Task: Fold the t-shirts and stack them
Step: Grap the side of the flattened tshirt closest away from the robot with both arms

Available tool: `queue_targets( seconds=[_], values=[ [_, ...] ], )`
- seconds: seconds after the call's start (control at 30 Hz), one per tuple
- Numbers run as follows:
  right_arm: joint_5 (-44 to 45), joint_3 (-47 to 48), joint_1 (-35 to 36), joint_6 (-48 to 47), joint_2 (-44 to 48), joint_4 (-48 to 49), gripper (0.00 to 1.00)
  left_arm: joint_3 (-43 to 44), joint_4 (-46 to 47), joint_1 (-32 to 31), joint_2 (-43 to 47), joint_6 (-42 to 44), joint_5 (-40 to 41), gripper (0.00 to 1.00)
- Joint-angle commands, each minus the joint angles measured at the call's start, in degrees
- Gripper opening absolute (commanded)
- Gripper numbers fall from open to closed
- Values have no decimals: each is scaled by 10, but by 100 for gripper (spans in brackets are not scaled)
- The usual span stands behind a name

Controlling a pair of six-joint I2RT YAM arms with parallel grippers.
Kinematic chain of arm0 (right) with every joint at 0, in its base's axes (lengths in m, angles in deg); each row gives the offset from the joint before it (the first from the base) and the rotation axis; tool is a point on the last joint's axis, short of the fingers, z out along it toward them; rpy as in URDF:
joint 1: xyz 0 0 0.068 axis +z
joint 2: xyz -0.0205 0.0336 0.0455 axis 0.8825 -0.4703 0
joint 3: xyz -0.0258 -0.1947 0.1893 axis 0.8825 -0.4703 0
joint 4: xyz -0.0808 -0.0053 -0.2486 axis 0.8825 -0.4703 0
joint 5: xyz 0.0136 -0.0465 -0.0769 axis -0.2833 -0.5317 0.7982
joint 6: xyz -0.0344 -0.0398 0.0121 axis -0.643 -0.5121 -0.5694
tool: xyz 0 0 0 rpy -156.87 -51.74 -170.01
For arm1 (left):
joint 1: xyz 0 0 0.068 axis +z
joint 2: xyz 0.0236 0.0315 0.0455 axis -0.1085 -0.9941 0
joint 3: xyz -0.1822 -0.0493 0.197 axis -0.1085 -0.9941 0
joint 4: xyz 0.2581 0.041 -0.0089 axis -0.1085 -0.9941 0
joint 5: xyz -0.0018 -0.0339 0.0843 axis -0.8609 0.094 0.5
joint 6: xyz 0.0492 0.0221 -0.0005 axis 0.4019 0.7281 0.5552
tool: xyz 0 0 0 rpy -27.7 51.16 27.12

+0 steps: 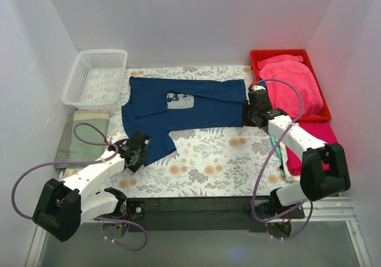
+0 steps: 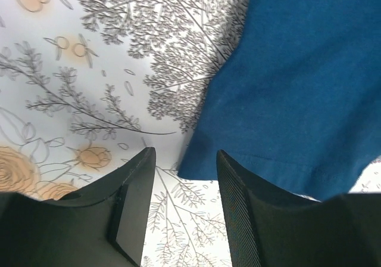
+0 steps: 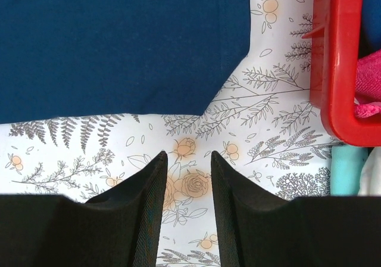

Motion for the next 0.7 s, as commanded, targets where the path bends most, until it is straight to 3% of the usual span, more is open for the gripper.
queue_targets(
  seconds=[0.0, 0.23, 0.33, 0.4, 0.53, 0.67],
  values=[
    [15, -4, 3, 6, -4, 16, 41, -12, 23, -7, 0, -10, -16, 43],
    [28, -6, 3, 10, -4, 16, 40, -30, 32, -17, -10, -13, -31, 34],
    [33, -9, 3, 13, -5, 16, 39, -33, 33, -20, -20, -13, -31, 20],
    [37, -11, 3, 15, -6, 16, 39, -32, 33, -20, -23, -11, -30, 2],
    [39, -15, 3, 16, -9, 15, 38, -8, 8, -21, -3, -8, 6, 0],
    [41, -31, 3, 19, -6, 16, 39, 55, -75, -21, 35, -13, 74, 0]
  ],
)
